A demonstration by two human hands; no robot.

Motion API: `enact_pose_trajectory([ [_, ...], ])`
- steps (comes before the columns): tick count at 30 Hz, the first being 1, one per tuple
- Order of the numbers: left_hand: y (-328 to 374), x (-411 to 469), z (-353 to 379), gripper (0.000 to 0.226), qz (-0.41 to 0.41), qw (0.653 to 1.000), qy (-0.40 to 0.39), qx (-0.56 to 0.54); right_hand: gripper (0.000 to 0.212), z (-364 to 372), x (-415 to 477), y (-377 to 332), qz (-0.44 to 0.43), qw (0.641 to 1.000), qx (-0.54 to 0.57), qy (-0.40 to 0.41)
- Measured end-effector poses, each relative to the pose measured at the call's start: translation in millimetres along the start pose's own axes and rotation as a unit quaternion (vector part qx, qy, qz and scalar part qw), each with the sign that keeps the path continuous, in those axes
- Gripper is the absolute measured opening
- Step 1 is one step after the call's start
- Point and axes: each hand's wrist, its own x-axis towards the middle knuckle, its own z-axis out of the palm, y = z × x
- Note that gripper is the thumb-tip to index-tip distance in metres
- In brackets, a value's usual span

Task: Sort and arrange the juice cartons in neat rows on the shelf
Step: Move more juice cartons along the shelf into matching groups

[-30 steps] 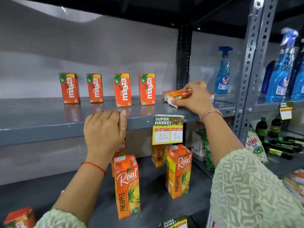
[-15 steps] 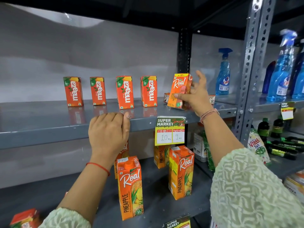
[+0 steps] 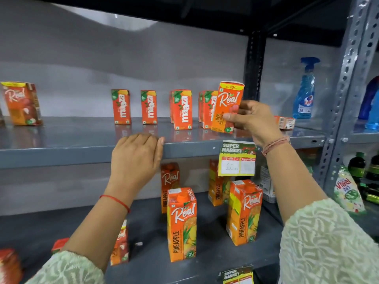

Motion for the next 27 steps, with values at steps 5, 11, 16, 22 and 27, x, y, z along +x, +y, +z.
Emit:
enact_pose_trajectory([
  [5, -79, -30, -29, 0.044, -0.071, 0.997, 0.000, 0.036, 0.018, 87, 0, -18, 0.005, 0.995, 0.043, -0.088],
  [11, -180, -66, -64, 0.038, -0.036, 0.997, 0.012, 0.071, 0.020, 224, -5, -42, 0.046, 0.978, 0.094, -0.178],
  [16, -261, -90, -85, 0.043, -0.051, 0.996, -0.015, 0.076, 0.021, 323, -8, -67, 0.071, 0.969, 0.092, -0.220],
  [22, -323, -110, -104, 0.040, -0.067, 0.993, 0.014, 0.100, 0.019, 414, -15, -93, 0.097, 0.968, 0.054, -0.227],
  [27, -336, -118, -108, 0.041, -0.084, 0.991, 0.008, 0.102, 0.040, 468, -14, -108, 0.132, 0.965, 0.011, -0.225],
])
